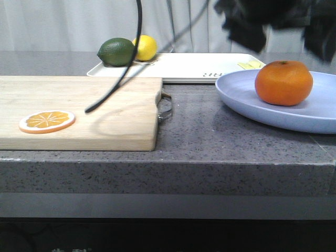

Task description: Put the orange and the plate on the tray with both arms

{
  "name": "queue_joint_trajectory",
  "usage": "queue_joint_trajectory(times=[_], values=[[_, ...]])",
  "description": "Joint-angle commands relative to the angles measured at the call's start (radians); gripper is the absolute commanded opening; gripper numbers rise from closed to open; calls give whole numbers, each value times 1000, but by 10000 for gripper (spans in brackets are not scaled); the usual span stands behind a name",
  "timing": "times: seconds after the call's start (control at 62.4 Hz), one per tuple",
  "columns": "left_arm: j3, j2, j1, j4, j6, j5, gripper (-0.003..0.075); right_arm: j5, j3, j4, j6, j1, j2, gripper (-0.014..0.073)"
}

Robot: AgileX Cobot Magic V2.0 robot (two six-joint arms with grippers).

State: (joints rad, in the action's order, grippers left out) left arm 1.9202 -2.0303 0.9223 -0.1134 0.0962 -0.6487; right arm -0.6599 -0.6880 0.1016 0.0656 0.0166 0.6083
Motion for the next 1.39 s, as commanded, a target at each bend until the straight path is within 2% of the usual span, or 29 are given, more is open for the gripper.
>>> queue_joint_trajectory(times=[0.0,0.208,0.449,0.785,1.089,1.266,1.378], values=[[23,157,-14,-14,-38,32,662,82,-31,-1,7,-3,6,632],[-137,347,-43,-12,-40,61,662,107,-31,-1,7,-3,6,632],[-477,613,-118,-10,-40,144,662,128,-31,-1,7,-3,6,632],[-875,989,-241,-10,-40,150,660,86,-42,19,-10,-3,20,632],[-1056,1226,-262,-6,-40,131,660,-138,-240,22,-32,-8,247,632],[-1087,1288,-262,-6,-40,131,660,-327,-411,0,-31,-11,425,632],[-1087,1289,-262,-3,-40,129,660,-388,-467,-5,-31,-69,502,632]])
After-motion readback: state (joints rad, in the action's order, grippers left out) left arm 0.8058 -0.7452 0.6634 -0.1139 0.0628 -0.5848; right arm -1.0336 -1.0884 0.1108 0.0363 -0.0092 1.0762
